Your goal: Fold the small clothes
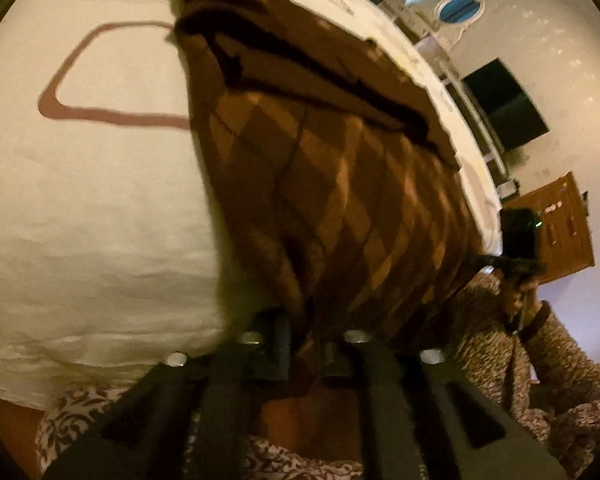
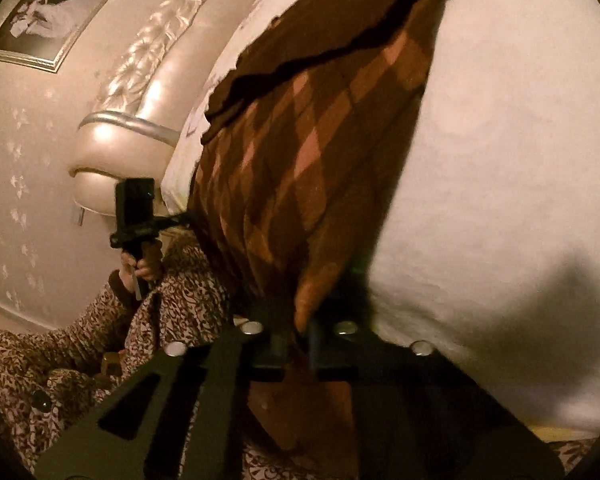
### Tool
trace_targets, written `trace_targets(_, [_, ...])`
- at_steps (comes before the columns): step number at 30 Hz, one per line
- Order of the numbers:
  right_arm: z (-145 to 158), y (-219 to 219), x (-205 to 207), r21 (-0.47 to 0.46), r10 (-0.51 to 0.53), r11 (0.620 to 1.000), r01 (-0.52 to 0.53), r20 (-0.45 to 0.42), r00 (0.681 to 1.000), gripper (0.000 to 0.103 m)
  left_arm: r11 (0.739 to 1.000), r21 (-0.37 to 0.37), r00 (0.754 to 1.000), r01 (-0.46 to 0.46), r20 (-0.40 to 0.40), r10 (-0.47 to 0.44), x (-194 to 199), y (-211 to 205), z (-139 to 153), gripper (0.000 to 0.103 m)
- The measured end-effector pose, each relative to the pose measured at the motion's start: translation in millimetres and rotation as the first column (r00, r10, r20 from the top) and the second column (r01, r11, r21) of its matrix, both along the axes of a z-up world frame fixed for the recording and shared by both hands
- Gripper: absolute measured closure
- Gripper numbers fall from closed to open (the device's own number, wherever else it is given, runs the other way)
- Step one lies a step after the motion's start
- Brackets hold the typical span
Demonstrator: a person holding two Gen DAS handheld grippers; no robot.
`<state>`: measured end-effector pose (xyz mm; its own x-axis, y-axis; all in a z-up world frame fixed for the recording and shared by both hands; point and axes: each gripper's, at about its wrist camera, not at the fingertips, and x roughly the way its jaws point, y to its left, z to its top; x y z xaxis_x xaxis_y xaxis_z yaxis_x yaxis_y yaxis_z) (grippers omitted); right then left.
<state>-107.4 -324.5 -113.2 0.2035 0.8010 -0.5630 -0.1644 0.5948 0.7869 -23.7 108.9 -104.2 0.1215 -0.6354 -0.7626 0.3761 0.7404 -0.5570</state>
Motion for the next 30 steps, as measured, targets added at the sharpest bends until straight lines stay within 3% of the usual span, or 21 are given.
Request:
trace_targets(3, [14,-4,-5,0.037,-0.018,0.999,0.017,0.034,0.999,0.100,1.000,-0.027,0.998,0.013,0.054,-0.012,-3,0,14,0.096])
trace_targets(7, [47,-19,-5,0.107,-0.077,0.992,0.065,0.119,0.990,0.100,0.988,-0.146,0.993,-0.047,0.102,0.062,10,10,45,0.096])
trace_targets(9, [61,-29,2,0.144,-0.120,0.985,0.099,0.151,0.981,0.100,0.978,-0.192,0.986,-0.081,0.127,0.106,28,14,60,0.096])
trace_targets(13, [78,-49,35,0.181,-0.214,0.967,0.179,0.193,0.958,0.100,0.967,-0.203,0.974,-0.155,0.131,0.183,76,9,65,0.096])
trace_targets(16, [68,-61,66,0.191,-0.291,0.947,0.259,0.168,0.942,0.100,0.960,-0.186,0.968,-0.208,0.100,0.229,108,4,53,0.097])
trace_targets(19, [46,-66,97,0.156,-0.351,0.930,0.332,0.121,0.928,0.100,0.955,-0.118,0.958,-0.272,0.054,0.280,140,0,27,0.100])
trace_targets(21, [27,-69,113,0.135,-0.389,0.916,0.378,0.071,0.918,0.100,0.950,-0.123,0.957,-0.287,0.018,0.291,150,4,14,0.100])
trace_targets(24, [5,-69,123,0.078,-0.392,0.918,0.388,0.032,0.920,0.100,0.949,-0.144,0.957,-0.282,0.025,0.288,149,8,15,0.099])
trace_targets(26, [-2,-71,123,0.122,-0.400,0.909,0.397,-0.004,0.917,0.097,0.946,-0.168,0.958,-0.276,0.035,0.285,141,14,20,0.098])
trace_targets(27, [-3,-74,121,0.162,-0.406,0.900,0.405,-0.029,0.913,0.095,0.943,-0.189,0.959,-0.272,0.029,0.283,135,20,22,0.095])
trace_targets(30, [5,-82,104,0.162,-0.408,0.900,0.405,-0.018,0.913,0.073,0.940,-0.211,0.961,-0.268,0.016,0.277,113,35,25,0.060])
